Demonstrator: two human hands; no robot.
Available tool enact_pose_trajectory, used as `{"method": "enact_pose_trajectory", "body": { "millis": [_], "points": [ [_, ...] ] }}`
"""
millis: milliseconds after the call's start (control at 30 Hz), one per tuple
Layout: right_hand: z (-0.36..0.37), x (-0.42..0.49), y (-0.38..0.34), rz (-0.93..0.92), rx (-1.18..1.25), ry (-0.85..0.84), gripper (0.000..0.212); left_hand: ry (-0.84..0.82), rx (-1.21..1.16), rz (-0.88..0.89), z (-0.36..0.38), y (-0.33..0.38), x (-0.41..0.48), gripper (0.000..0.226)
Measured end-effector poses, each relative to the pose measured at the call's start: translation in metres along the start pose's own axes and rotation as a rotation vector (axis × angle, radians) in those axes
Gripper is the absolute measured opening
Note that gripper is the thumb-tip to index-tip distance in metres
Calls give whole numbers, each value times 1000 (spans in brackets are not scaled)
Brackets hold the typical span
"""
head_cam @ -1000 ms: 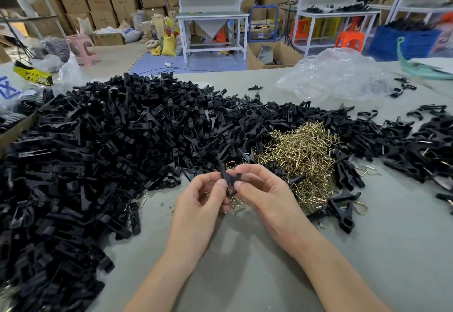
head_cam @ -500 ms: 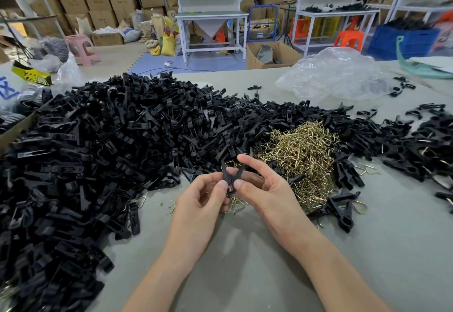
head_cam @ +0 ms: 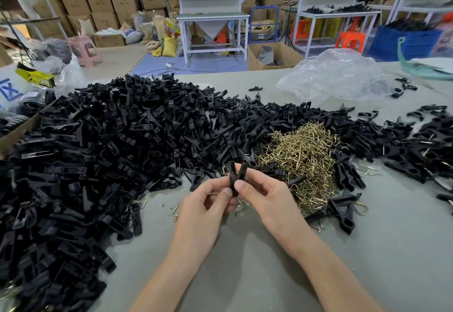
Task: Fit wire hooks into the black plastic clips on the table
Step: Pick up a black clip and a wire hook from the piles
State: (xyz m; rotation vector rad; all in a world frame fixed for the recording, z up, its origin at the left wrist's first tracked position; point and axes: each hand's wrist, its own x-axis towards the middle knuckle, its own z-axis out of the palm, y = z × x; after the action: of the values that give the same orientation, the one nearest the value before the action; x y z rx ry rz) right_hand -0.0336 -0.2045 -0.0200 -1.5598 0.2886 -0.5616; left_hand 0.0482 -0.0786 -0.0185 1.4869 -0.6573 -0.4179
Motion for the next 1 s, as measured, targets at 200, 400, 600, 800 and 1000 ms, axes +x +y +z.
{"method": "enact_pose_trajectory", "body": {
  "millis": [200,400,600,800,1000],
  "points": [
    [5,-1,3,-26,-77,2,32,-11,197,95,-4,3,0,21],
    [1,2,11,27,-131,145,32,64,878,230,-41,4,7,19],
    [2,1,11,22,-197,154,31,-53,1085,186,-37,-3,7,23],
    [3,0,9,21,-201,130,36,2,953,204,-40,-7,11,5],
    [4,0,10,3,-210,115,37,157,549,122,-40,4,10,22]
  ]
}}
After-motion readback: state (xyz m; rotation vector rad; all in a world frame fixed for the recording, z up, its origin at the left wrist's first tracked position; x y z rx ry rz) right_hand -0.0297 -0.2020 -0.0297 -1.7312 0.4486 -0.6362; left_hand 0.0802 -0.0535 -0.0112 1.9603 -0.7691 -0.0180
